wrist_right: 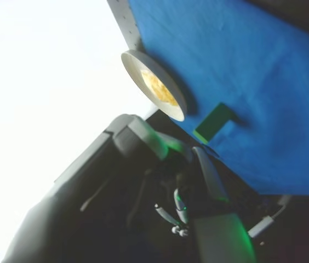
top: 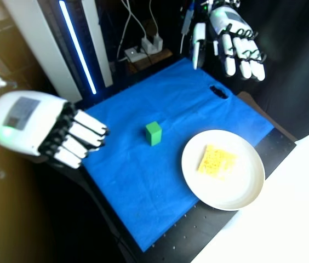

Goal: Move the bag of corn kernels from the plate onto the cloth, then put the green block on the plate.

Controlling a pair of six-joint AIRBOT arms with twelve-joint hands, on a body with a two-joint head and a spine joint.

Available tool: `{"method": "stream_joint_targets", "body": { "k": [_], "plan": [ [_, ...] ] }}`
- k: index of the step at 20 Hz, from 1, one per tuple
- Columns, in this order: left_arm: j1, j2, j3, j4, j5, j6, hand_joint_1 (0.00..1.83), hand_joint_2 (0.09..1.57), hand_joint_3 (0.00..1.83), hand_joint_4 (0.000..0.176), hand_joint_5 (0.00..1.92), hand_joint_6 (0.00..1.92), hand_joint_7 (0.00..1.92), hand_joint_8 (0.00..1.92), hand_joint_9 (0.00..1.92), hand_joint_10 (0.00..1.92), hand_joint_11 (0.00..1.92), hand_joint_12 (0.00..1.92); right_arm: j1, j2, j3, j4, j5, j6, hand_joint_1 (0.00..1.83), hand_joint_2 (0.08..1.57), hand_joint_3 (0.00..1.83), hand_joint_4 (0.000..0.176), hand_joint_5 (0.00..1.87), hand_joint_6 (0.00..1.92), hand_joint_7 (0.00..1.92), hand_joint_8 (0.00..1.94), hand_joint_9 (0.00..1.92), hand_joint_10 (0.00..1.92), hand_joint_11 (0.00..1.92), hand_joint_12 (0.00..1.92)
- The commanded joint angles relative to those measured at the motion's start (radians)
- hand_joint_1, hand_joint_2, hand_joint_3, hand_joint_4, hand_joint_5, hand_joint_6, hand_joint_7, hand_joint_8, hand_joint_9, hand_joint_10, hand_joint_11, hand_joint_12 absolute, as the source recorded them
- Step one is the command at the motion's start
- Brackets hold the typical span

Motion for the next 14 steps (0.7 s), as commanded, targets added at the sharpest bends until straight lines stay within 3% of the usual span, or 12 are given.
{"method": "stream_joint_targets", "body": {
  "k": [1,4,5,8,10,12,13,14],
  "plan": [
    [-0.010,-0.002,0.001,0.007,-0.121,-0.002,0.00,1.57,0.15,0.000,0.00,0.00,0.00,0.00,0.00,0.00,0.00,0.00,0.014,0.001,-0.005,0.006,0.129,-0.003,0.47,1.31,0.05,0.001,0.00,0.00,0.00,0.00,0.00,0.00,0.00,0.00],
    [-0.009,-0.007,0.001,0.007,-0.112,0.004,0.00,1.57,0.14,0.000,0.00,0.00,0.00,0.00,0.00,0.00,0.00,0.00,0.013,0.000,-0.006,0.001,0.128,-0.003,0.45,1.32,0.03,0.000,0.00,0.00,0.00,0.00,0.00,0.00,0.00,0.00],
    [-0.009,-0.009,0.002,0.007,-0.109,0.007,0.00,1.55,0.04,0.000,0.00,0.00,0.00,0.00,0.00,0.00,0.00,0.00,0.010,0.000,-0.007,0.000,0.126,-0.003,0.42,1.30,0.02,0.000,0.00,0.00,0.00,0.00,0.00,0.00,0.00,0.00],
    [-0.035,-0.029,0.012,0.001,-0.070,0.050,0.00,1.44,0.00,0.008,0.00,0.00,0.00,0.00,0.00,0.00,0.00,0.00,0.001,-0.004,-0.011,-0.004,0.119,-0.003,0.43,1.27,0.00,0.000,0.00,0.00,0.00,0.00,0.00,0.00,0.00,0.00],
    [-0.093,-0.072,0.062,0.000,0.012,0.052,0.00,1.43,0.00,0.003,0.00,0.00,0.00,0.00,0.00,0.00,0.00,0.00,-0.002,-0.015,-0.011,-0.003,0.115,-0.001,0.48,1.27,0.00,0.000,0.00,0.00,0.00,0.00,0.00,0.00,0.00,0.00],
    [-0.186,-0.149,0.146,0.009,0.146,0.052,0.13,1.41,0.00,0.010,0.00,0.00,0.00,0.00,0.00,0.00,0.00,0.00,-0.011,-0.023,-0.011,-0.003,0.114,0.007,0.43,1.29,0.01,0.000,0.00,0.00,0.00,0.00,0.00,0.00,0.00,0.00],
    [-0.250,-0.195,0.199,0.023,0.231,0.053,0.17,1.39,0.00,0.032,0.00,0.00,0.00,0.00,0.00,0.00,0.00,0.00,-0.014,-0.027,-0.010,-0.003,0.114,0.011,0.39,1.29,0.01,0.000,0.00,0.00,0.00,0.00,0.00,0.00,0.00,0.00],
    [-0.282,-0.223,0.230,0.031,0.286,0.061,0.19,1.29,0.00,0.032,0.00,0.00,0.00,0.00,0.00,0.00,0.01,0.01,-0.016,-0.031,-0.010,-0.003,0.114,0.013,0.41,1.29,0.01,0.000,0.00,0.00,0.00,0.00,0.00,0.00,0.00,0.00]
  ]
}}
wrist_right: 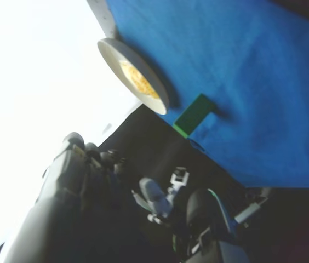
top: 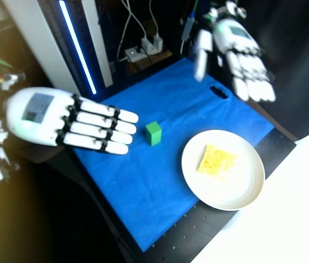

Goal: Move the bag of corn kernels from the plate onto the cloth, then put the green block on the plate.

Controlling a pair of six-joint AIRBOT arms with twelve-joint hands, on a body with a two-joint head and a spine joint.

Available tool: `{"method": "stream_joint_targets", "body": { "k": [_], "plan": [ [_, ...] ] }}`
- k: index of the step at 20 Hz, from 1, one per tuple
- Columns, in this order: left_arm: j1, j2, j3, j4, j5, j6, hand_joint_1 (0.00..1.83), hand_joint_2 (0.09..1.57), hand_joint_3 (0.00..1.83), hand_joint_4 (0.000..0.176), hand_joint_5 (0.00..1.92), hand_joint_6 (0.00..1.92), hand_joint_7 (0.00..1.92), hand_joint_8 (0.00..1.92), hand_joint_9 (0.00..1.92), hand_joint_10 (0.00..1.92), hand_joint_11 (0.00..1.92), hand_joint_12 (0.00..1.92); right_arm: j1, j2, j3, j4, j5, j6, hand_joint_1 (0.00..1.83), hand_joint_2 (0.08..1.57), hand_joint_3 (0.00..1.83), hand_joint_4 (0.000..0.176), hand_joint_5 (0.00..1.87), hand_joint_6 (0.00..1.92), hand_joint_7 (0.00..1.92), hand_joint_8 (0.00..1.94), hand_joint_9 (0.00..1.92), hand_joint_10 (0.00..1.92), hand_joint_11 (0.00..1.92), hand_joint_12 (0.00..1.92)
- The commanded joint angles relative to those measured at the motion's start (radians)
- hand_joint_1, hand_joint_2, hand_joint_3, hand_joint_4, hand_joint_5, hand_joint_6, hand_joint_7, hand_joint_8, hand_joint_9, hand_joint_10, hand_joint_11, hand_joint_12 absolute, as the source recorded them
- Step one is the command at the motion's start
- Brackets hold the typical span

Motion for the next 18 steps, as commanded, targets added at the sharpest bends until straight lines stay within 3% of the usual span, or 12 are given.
{"method": "stream_joint_targets", "body": {
  "k": [1,2,3,4,5,7,8,9,10,11,14,18],
  "plan": [
    [-0.037,-0.035,0.021,0.003,0.000,0.043,0.28,1.26,0.04,0.046,0.00,0.00,0.00,0.00,0.00,0.00,0.00,0.46,0.009,-0.008,-0.001,0.017,0.116,0.012,0.44,1.30,0.01,0.000,0.00,0.00,0.00,0.00,0.00,0.00,0.00,0.00],
    [-0.046,-0.053,0.036,-0.016,0.027,0.073,0.37,1.26,0.02,0.049,0.00,0.00,0.00,0.00,0.00,0.00,0.00,0.77,0.008,-0.013,-0.001,0.017,0.116,0.015,0.46,1.29,0.00,0.000,0.00,0.00,0.00,0.00,0.00,0.00,0.00,0.00],
    [-0.062,-0.092,0.074,-0.046,0.078,0.112,0.46,1.24,0.00,0.025,0.01,0.00,0.04,0.01,0.07,0.03,0.00,1.10,0.004,-0.024,-0.001,0.014,0.116,0.022,0.41,1.30,0.01,0.006,0.00,0.00,0.00,0.00,0.00,0.00,0.00,0.00],
    [-0.069,-0.125,0.113,-0.078,0.117,0.132,0.56,1.23,0.00,0.010,0.06,0.01,0.07,0.01,0.09,0.03,0.00,0.96,0.002,-0.034,0.000,0.011,0.116,0.028,0.39,1.30,0.01,0.014,0.00,0.00,0.00,0.00,0.00,0.00,0.00,0.00],
    [-0.076,-0.164,0.163,-0.131,0.164,0.160,0.59,1.23,0.00,0.012,0.07,0.01,0.09,0.01,0.10,0.03,0.00,0.88,-0.002,-0.043,0.002,0.005,0.116,0.039,0.37,1.31,0.01,0.021,0.00,0.00,0.00,0.00,0.00,0.00,0.00,0.00],
    [-0.079,-0.230,0.250,-0.213,0.227,0.195,0.71,1.21,0.00,0.000,0.14,0.02,0.14,0.01,0.18,0.05,0.00,1.23,-0.013,-0.048,0.003,0.002,0.116,0.057,0.34,1.32,0.02,0.000,0.00,0.00,0.00,0.00,0.00,0.00,0.00,0.00],
    [-0.079,-0.266,0.290,-0.272,0.261,0.234,0.68,1.23,0.00,0.000,0.12,0.01,0.12,0.01,0.20,0.05,0.00,1.39,-0.019,-0.052,0.004,0.002,0.116,0.062,0.38,1.31,0.01,0.018,0.00,0.00,0.00,0.00,0.00,0.00,0.00,0.00],
    [-0.079,-0.295,0.325,-0.328,0.294,0.286,0.72,1.22,0.00,0.000,0.11,0.01,0.10,0.00,0.18,0.04,0.00,1.39,-0.025,-0.057,0.006,0.003,0.116,0.068,0.41,1.31,0.01,0.020,0.00,0.00,0.00,0.00,0.00,0.00,0.00,0.00],
    [-0.079,-0.328,0.357,-0.404,0.325,0.369,0.74,1.20,0.00,0.016,0.09,0.00,0.08,0.00,0.17,0.03,0.00,1.32,-0.032,-0.061,0.007,0.002,0.116,0.075,0.42,1.32,0.01,0.007,0.00,0.00,0.00,0.00,0.00,0.00,0.00,0.00],
    [-0.079,-0.345,0.370,-0.463,0.334,0.432,0.74,1.19,0.00,0.013,0.08,0.00,0.09,0.00,0.18,0.03,0.00,1.25,-0.035,-0.063,0.008,0.002,0.116,0.077,0.46,1.31,0.01,0.000,0.00,0.00,0.00,0.00,0.00,0.00,0.00,0.00],
    [-0.076,-0.369,0.395,-0.505,0.347,0.453,0.67,1.19,0.00,0.045,0.05,0.00,0.06,0.00,0.14,0.00,0.00,0.97,-0.036,-0.066,0.009,0.002,0.116,0.084,0.55,1.30,0.00,0.002,0.00,0.00,0.00,0.00,0.00,0.00,0.00,0.00],
    [-0.062,-0.391,0.433,-0.551,0.364,0.453,0.84,1.21,0.00,0.041,0.12,0.01,0.09,0.01,0.17,0.01,0.00,1.10,-0.039,-0.066,0.009,0.002,0.116,0.089,0.59,1.30,0.00,0.000,0.00,0.00,0.00,0.00,0.00,0.00,0.00,0.00]
  ]
}}
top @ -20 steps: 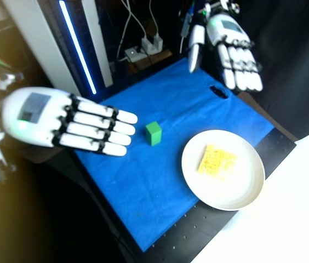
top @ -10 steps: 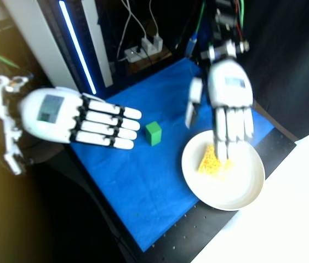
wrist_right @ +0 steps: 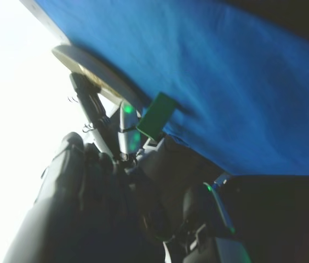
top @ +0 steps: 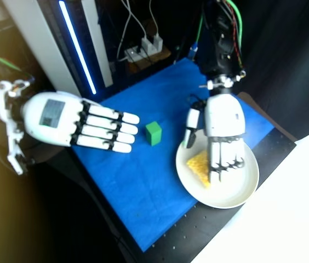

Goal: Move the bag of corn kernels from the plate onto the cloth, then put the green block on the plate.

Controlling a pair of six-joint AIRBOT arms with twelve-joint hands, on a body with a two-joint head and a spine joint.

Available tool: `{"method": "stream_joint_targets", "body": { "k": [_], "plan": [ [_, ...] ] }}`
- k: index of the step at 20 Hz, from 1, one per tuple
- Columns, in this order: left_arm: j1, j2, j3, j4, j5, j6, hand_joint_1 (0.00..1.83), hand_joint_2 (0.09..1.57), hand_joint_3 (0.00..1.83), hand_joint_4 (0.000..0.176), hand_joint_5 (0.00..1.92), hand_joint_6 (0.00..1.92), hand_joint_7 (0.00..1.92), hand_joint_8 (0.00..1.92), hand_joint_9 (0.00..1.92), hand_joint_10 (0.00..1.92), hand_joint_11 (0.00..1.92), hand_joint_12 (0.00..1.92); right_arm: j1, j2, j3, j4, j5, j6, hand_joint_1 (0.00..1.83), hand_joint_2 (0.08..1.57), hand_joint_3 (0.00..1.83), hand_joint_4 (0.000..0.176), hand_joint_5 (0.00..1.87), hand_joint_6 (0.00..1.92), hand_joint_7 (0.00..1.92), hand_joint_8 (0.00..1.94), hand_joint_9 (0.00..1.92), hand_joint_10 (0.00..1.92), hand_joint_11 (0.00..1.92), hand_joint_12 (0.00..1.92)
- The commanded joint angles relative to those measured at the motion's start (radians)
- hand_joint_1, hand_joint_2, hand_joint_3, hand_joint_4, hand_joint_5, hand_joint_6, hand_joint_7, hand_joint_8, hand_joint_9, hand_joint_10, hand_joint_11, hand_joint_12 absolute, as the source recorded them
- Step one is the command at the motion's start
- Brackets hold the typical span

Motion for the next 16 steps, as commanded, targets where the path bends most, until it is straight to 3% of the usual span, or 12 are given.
{"method": "stream_joint_targets", "body": {
  "k": [1,2,4,5,6,7,8,10,14,16],
  "plan": [
    [0.003,0.001,0.001,-0.006,-0.050,-0.002,0.97,1.20,0.00,0.020,0.24,0.05,0.20,0.04,0.29,0.06,0.00,1.32,0.004,0.000,0.000,0.013,0.123,0.007,0.62,1.30,0.00,0.000,0.00,0.00,0.00,0.00,0.00,0.00,0.00,0.00],
    [0.004,0.002,0.000,-0.007,-0.050,-0.002,1.03,1.21,0.00,0.009,0.30,0.04,0.27,0.02,0.37,0.13,0.04,1.50,0.002,0.000,0.000,0.013,0.123,0.008,0.62,1.30,0.00,0.000,0.00,0.00,0.00,0.00,0.00,0.00,0.00,0.00],
    [0.005,0.004,0.000,-0.008,-0.050,-0.002,1.19,1.18,0.00,0.000,0.50,0.07,0.43,0.07,0.30,0.95,0.28,1.61,0.001,0.000,0.000,0.013,0.123,0.010,0.61,1.31,0.00,0.000,0.00,0.00,0.00,0.00,0.00,0.00,0.00,0.00],
    [0.006,0.006,0.000,-0.008,-0.051,-0.002,1.24,1.17,0.00,0.000,0.53,0.11,0.38,0.31,0.24,1.18,0.27,1.66,0.000,0.000,0.000,0.013,0.123,0.011,0.63,1.31,0.00,0.000,0.00,0.00,0.00,0.00,0.00,0.00,0.00,0.00],
    [0.007,0.008,-0.001,-0.009,-0.051,-0.002,1.31,1.15,0.00,0.000,0.56,0.22,0.23,0.82,0.25,1.39,0.30,1.73,0.000,0.000,0.000,0.013,0.123,0.011,0.60,1.31,0.00,0.000,0.00,0.00,0.00,0.00,0.00,0.00,0.00,0.00],
    [0.007,0.010,-0.002,-0.010,-0.052,-0.002,1.33,1.15,0.00,0.000,0.47,0.49,0.13,1.11,0.24,1.51,0.31,1.78,0.000,0.000,0.000,0.014,0.123,0.011,0.60,1.31,0.00,0.000,0.00,0.00,0.00,0.00,0.00,0.00,0.00,0.00],
    [0.007,0.010,-0.002,-0.010,-0.053,-0.002,1.35,1.16,0.00,0.000,0.40,0.75,0.09,1.21,0.25,1.54,0.34,1.78,0.000,-0.001,0.000,0.015,0.123,0.011,0.58,1.32,0.00,0.000,0.00,0.00,0.00,0.00,0.00,0.00,0.00,0.00],
    [0.007,0.014,-0.008,-0.008,-0.062,-0.001,1.39,1.16,0.00,0.000,0.36,0.96,0.09,1.26,0.26,1.53,0.38,1.76,-0.001,-0.001,0.000,0.016,0.123,0.011,0.61,1.32,0.00,0.000,0.00,0.00,0.00,0.00,0.00,0.00,0.00,0.00],
    [-0.008,0.051,-0.060,0.036,-0.110,-0.001,1.35,1.18,0.00,0.000,0.25,1.05,0.07,1.35,0.23,1.67,0.36,1.85,-0.001,-0.001,0.003,0.026,0.125,0.011,0.60,1.32,0.00,0.000,0.00,0.00,0.00,0.00,0.00,0.00,0.00,0.00],
    [-0.021,0.078,-0.099,0.071,-0.149,-0.007,1.35,1.17,0.00,0.000,0.28,1.06,0.11,1.38,0.32,1.72,0.45,1.89,-0.002,-0.001,0.003,0.029,0.127,0.011,0.56,1.33,0.01,0.013,0.00,0.00,0.00,0.00,0.00,0.00,0.00,0.00]
  ]
}}
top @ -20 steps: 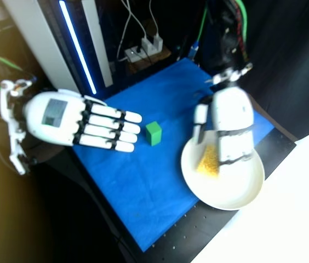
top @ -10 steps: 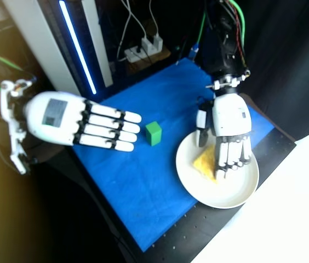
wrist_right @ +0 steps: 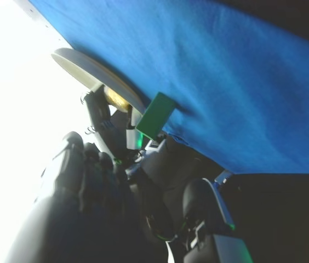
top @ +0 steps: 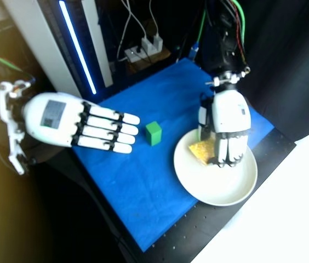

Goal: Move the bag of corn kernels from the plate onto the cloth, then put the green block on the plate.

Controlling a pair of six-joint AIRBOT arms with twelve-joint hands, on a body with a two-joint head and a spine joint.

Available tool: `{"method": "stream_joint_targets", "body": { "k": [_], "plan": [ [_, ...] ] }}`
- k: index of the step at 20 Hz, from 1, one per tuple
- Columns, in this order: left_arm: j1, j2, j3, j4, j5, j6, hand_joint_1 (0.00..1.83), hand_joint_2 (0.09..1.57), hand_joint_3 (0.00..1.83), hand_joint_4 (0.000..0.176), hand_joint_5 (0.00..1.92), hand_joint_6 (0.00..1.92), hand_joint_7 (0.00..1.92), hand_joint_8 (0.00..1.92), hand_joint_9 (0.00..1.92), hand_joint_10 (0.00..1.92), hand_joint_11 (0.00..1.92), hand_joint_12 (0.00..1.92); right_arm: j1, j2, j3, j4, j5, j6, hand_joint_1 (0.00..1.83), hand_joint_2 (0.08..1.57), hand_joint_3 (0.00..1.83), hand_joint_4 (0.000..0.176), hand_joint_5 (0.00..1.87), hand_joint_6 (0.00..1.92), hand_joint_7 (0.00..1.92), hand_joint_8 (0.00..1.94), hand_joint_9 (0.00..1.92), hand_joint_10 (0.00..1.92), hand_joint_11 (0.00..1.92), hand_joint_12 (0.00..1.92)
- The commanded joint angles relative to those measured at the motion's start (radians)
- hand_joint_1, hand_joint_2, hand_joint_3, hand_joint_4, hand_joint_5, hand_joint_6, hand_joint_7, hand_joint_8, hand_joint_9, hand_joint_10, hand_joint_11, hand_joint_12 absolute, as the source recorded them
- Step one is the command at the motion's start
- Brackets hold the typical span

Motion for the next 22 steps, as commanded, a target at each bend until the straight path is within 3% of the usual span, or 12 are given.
{"method": "stream_joint_targets", "body": {
  "k": [1,3,5,6,10,11,13,16,17,19,21,22],
  "plan": [
    [-0.026,0.012,-0.008,0.035,-0.135,-0.018,1.34,1.19,0.00,0.000,0.26,1.04,0.11,1.37,0.33,1.72,0.45,1.88,0.005,-0.001,0.002,0.016,0.124,0.005,0.55,1.33,0.01,0.012,0.00,0.00,0.00,0.00,0.00,0.00,0.00,0.00],
    [-0.033,0.038,-0.045,0.102,-0.171,-0.067,1.56,1.21,0.01,0.000,0.23,0.98,0.14,1.37,0.56,1.65,0.50,1.91,0.004,-0.001,0.002,0.019,0.126,0.005,0.55,1.34,0.01,0.002,0.00,0.00,0.00,0.00,0.00,0.00,0.00,0.00],
    [-0.036,0.069,-0.095,0.147,-0.219,-0.079,1.60,1.25,0.01,0.011,0.18,0.97,0.11,1.34,0.53,1.71,0.36,1.92,0.004,-0.001,0.002,0.021,0.127,0.004,0.54,1.34,0.01,0.007,0.00,0.00,0.00,0.00,0.00,0.00,0.00,0.00],
    [-0.038,0.094,-0.133,0.188,-0.250,-0.092,1.60,1.26,0.00,0.000,0.20,0.99,0.13,1.30,0.52,1.73,0.33,1.92,0.003,-0.001,0.002,0.024,0.128,0.004,0.51,1.34,0.01,0.015,0.00,0.00,0.00,0.00,0.00,0.00,0.00,0.00],
    [-0.008,0.187,-0.241,0.370,-0.374,-0.288,1.59,1.26,0.00,0.000,0.04,1.36,0.01,1.31,0.54,1.71,0.48,1.90,0.000,-0.002,-0.001,0.030,0.134,0.004,0.49,1.35,0.01,0.001,0.00,0.00,0.00,0.00,0.00,0.00,0.00,0.00],
    [0.026,0.233,-0.284,0.440,-0.428,-0.384,1.27,1.30,0.01,0.000,0.04,1.24,0.02,1.23,0.39,1.63,0.47,1.89,-0.001,-0.001,-0.002,0.031,0.134,0.004,0.50,1.35,0.01,0.000,0.00,0.00,0.00,0.00,0.00,0.00,0.00,0.00],
    [0.107,0.325,-0.379,0.516,-0.521,-0.471,1.19,1.31,0.01,0.000,0.02,1.25,0.11,1.31,0.30,1.54,0.33,1.86,-0.001,-0.001,-0.005,0.036,0.136,0.004,0.50,1.35,0.01,0.011,0.00,0.00,0.00,0.00,0.00,0.00,0.00,0.00],
    [0.254,0.439,-0.526,0.556,-0.630,-0.477,1.22,1.25,0.00,0.000,0.22,1.10,0.16,1.35,0.48,1.74,0.60,1.92,-0.002,-0.001,-0.009,0.042,0.137,0.004,0.53,1.34,0.00,0.011,0.00,0.00,0.00,0.00,0.00,0.00,0.00,0.00],
    [0.308,0.468,-0.569,0.566,-0.662,-0.482,1.24,1.33,0.00,0.000,0.23,1.09,0.44,1.64,0.45,1.81,0.52,1.92,-0.002,0.000,-0.011,0.044,0.137,0.004,0.51,1.35,0.00,0.000,0.00,0.00,0.00,0.00,0.00,0.00,0.00,0.00],
    [0.392,0.488,-0.611,0.577,-0.702,-0.521,1.23,1.38,0.00,0.000,0.23,1.03,0.48,1.75,0.27,1.74,0.32,1.92,-0.002,0.001,-0.012,0.048,0.139,0.004,0.49,1.34,0.00,0.000,0.00,0.00,0.00,0.00,0.00,0.00,0.00,0.00],
    [0.425,0.485,-0.613,0.584,-0.712,-0.570,1.03,1.30,0.00,0.007,0.16,0.88,0.08,1.11,0.04,1.48,0.01,1.82,-0.002,0.001,-0.012,0.049,0.139,0.004,0.48,1.34,0.00,0.000,0.00,0.00,0.00,0.00,0.00,0.00,0.00,0.00],
    [0.452,0.479,-0.614,0.569,-0.729,-0.593,0.93,1.29,0.00,0.036,0.14,0.70,0.10,0.74,0.01,1.21,0.00,1.64,-0.002,0.001,-0.013,0.049,0.140,0.005,0.47,1.34,0.00,0.000,0.00,0.00,0.00,0.00,0.00,0.00,0.00,0.00]
  ]
}}
